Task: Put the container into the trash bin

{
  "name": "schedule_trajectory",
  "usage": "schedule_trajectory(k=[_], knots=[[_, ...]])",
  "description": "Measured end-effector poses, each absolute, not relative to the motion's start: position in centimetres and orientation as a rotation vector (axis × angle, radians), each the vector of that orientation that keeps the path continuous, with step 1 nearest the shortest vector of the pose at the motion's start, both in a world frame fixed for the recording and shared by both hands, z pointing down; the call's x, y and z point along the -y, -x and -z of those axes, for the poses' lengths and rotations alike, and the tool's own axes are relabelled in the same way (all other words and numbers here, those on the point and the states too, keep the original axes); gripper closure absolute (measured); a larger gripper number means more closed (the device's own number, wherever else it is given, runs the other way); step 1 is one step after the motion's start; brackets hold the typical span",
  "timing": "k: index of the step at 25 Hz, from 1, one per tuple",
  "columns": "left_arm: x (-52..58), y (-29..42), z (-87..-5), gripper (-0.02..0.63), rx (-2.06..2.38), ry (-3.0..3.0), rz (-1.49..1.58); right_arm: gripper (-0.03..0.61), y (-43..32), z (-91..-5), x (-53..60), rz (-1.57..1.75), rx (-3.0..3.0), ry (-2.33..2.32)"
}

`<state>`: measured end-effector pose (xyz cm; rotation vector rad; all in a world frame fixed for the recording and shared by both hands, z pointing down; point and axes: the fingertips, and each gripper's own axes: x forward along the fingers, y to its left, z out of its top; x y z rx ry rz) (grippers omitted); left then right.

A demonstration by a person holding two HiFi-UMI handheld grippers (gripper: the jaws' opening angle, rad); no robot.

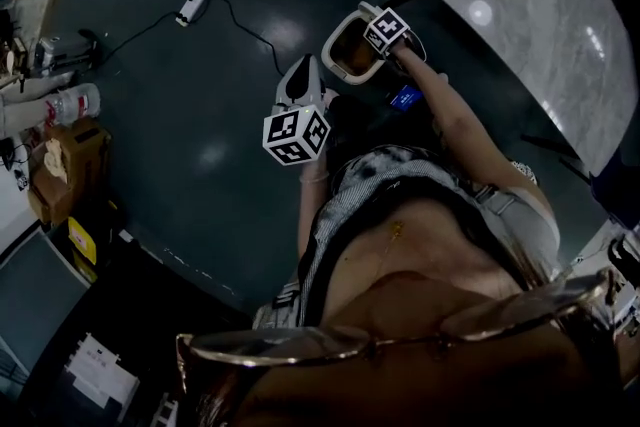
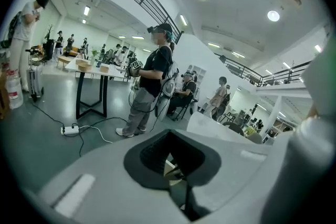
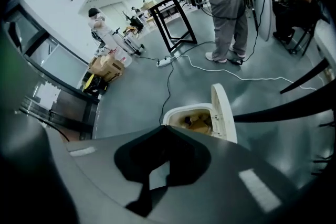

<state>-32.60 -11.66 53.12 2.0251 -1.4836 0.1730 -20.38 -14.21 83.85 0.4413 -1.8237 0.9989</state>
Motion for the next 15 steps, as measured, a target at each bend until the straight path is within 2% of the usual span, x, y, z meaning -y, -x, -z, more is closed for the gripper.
schedule_trajectory(k=[15], knots=[[15.3, 27.6, -52.5, 0.614, 1.360, -2.173, -0.147, 0.551, 20.9, -66.0, 17.7, -0.831, 2.251, -0.477]])
